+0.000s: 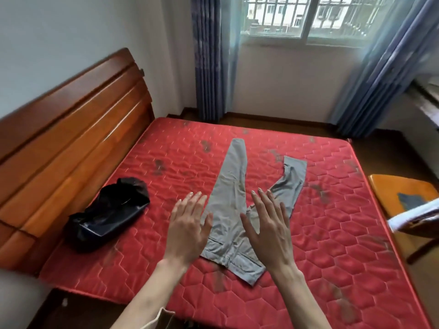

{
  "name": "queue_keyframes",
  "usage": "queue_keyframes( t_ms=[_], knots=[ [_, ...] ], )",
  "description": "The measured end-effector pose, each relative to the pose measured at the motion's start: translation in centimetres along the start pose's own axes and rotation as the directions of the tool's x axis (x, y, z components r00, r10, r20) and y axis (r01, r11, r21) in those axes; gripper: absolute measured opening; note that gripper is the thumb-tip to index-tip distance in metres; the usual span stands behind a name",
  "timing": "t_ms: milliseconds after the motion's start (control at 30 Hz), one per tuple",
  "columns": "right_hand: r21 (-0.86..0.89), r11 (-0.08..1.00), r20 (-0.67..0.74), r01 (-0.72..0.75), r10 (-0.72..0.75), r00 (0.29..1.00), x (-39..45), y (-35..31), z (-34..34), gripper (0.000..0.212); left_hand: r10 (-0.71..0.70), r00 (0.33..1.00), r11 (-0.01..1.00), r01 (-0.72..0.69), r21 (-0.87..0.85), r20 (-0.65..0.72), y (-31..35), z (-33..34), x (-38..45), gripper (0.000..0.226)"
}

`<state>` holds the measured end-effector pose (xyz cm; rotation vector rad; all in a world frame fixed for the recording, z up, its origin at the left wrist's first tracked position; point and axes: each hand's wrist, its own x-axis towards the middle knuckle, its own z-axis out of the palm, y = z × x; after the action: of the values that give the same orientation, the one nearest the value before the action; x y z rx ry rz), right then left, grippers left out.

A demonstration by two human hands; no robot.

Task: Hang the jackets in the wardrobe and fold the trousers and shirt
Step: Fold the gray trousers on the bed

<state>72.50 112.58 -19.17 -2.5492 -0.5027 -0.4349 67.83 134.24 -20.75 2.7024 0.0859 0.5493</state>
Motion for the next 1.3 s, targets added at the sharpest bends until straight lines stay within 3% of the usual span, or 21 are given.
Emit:
queue_keyframes(
  t_ms=[333,600,867,1133,1300],
  knots=[
    [-0.136,0.969,0.136,-0.204,0.222,0.965,2.3,4.7,7.8,0.069,0.138,0.962,0.989,-0.120,-0.088,0.235,-8.2,11.3,4.9,0.048],
    [-0.181,0.952,0.338,-0.247,0.296,0.893,0.7,10.5,18.8,0.066,0.155,0.907,0.987,-0.127,-0.097,0.391,-13.2,23.5,5.1,0.050],
    [-0.241,0.941,0.584,-0.238,0.337,0.739,-7.4,18.4,32.3,0.067,0.178,0.770,0.969,-0.246,0.027,0.613,-20.5,36.6,-1.7,0.053],
    [-0.410,0.906,0.772,-0.106,0.407,0.488,-14.6,22.3,43.4,0.081,0.089,0.520,0.889,-0.427,0.168,0.850,-26.3,44.8,-6.7,0.071],
    [-0.618,0.786,0.667,-0.003,0.526,0.527,-17.3,21.9,47.0,0.073,0.121,0.488,0.797,-0.568,0.208,0.865,-28.0,48.7,-6.3,0.080]
  ],
)
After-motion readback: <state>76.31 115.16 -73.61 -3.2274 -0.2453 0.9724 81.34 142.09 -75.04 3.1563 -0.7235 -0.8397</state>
